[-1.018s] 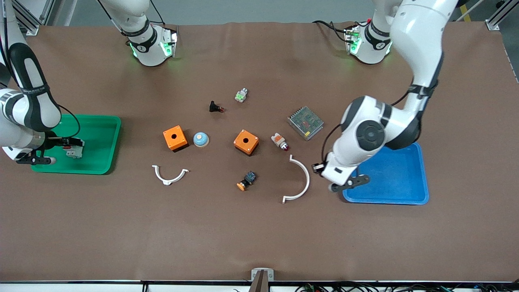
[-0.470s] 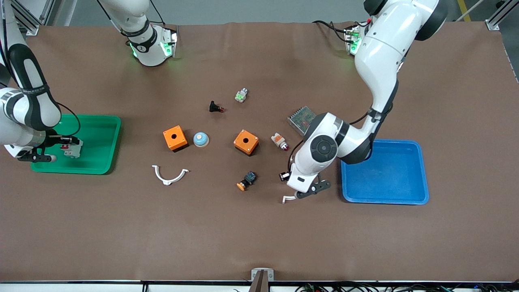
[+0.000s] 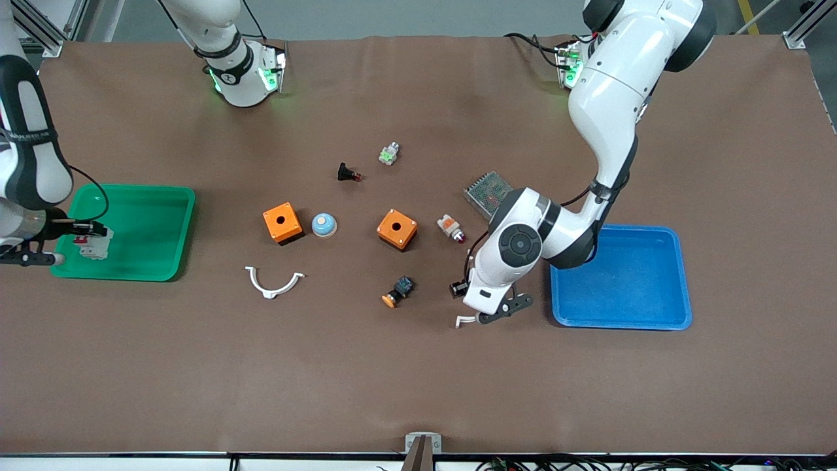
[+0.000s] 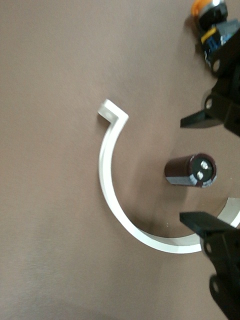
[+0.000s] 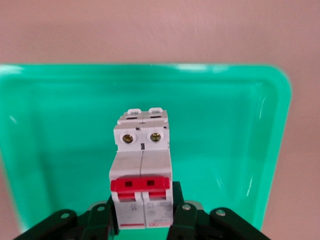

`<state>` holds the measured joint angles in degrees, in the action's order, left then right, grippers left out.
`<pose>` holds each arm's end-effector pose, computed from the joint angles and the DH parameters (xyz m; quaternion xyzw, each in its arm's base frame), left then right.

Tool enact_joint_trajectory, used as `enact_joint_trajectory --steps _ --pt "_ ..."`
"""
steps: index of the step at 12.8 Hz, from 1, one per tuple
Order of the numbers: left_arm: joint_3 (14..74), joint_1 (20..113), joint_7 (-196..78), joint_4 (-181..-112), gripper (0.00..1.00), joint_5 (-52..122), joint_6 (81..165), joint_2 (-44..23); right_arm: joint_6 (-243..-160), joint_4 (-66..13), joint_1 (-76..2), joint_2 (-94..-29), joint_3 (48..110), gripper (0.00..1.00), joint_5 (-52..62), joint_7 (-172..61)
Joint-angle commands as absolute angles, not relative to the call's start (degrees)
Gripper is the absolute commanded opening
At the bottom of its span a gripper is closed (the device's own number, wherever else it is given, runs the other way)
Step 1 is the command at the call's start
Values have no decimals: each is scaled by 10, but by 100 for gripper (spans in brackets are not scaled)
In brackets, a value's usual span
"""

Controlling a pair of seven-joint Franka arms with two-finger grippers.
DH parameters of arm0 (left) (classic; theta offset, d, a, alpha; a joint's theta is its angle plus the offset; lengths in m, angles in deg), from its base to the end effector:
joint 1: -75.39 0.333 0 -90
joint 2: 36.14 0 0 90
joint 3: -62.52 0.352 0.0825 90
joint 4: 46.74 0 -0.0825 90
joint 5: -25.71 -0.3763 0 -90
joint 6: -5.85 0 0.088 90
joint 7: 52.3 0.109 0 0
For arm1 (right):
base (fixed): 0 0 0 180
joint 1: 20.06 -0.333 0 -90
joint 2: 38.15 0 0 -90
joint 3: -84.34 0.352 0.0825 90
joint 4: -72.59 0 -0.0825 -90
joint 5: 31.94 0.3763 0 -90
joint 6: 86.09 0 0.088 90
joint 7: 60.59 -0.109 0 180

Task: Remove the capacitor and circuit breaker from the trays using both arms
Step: 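Lift the breaker from the green tray with the right gripper while the left withdraws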

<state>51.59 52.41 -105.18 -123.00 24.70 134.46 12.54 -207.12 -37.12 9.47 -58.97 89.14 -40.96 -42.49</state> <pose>0.6602 -0.3965 0.2601 0.9784 0.1931 -0.0151 0.0725 0.5505 -0.2654 0.3298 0.9954 -0.0131 -0.0936 0.0157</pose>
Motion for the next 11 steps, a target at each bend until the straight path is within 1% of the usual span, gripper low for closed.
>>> enact_joint_trajectory --steps 1,4,6,8,11 --pt "517 546 -1049 -1228 100 245 1306 62 -2042 -385 62 -519 911 1 -408 -468" --pt "517 600 -1030 -1230 100 245 1191 -28 -2042 -385 7 -514 945 1 -347 -548" --pt "517 642 -996 -1230 100 228 1133 -79 -2041 -386 -42 -514 959 2 -337 -579" --pt "515 682 -936 -1232 100 226 1065 -131 -2039 -389 -97 -517 959 2 -314 -589" --pt "514 751 -778 -1232 100 231 980 -199 -2019 -384 -173 -518 959 2 -287 -699"
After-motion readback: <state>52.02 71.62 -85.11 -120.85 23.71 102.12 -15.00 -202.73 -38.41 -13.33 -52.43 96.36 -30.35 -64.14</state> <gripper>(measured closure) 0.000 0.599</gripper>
